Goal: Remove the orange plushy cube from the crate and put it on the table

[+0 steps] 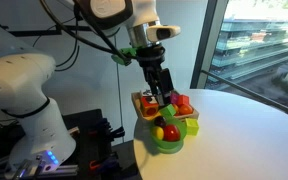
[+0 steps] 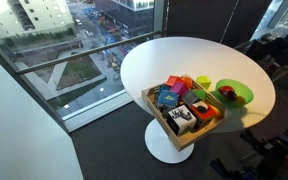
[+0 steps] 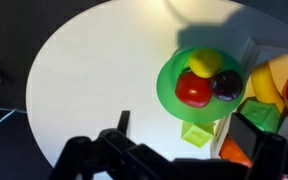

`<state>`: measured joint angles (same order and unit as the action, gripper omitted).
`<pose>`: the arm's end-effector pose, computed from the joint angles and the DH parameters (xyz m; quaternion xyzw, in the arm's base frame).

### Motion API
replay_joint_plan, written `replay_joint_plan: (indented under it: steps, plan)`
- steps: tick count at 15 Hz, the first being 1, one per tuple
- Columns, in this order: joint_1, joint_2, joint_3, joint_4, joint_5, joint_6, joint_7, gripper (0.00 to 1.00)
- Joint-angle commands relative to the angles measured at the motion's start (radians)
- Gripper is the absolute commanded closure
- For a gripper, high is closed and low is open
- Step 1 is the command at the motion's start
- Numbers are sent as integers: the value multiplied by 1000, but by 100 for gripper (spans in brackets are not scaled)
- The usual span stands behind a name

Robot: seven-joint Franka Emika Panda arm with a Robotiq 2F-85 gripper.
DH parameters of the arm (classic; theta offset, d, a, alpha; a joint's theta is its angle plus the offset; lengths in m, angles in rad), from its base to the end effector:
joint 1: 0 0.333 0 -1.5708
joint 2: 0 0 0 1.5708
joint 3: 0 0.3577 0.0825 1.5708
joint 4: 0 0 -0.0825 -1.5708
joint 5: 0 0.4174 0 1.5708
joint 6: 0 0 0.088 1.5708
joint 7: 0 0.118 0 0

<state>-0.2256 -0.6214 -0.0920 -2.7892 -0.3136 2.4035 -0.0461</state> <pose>0.3452 -0.1160 0.4108 0.9885 -0.0262 0.1003 0.1105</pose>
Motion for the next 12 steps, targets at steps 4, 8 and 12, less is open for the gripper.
replay_joint_plan:
  steps: [4, 8, 12]
  plan:
    - [-1, -1, 2, 2, 3, -4, -2, 0]
    - [6, 14, 18, 8, -1, 8, 10, 0]
    - [43, 41, 42, 27, 20, 23, 19, 0]
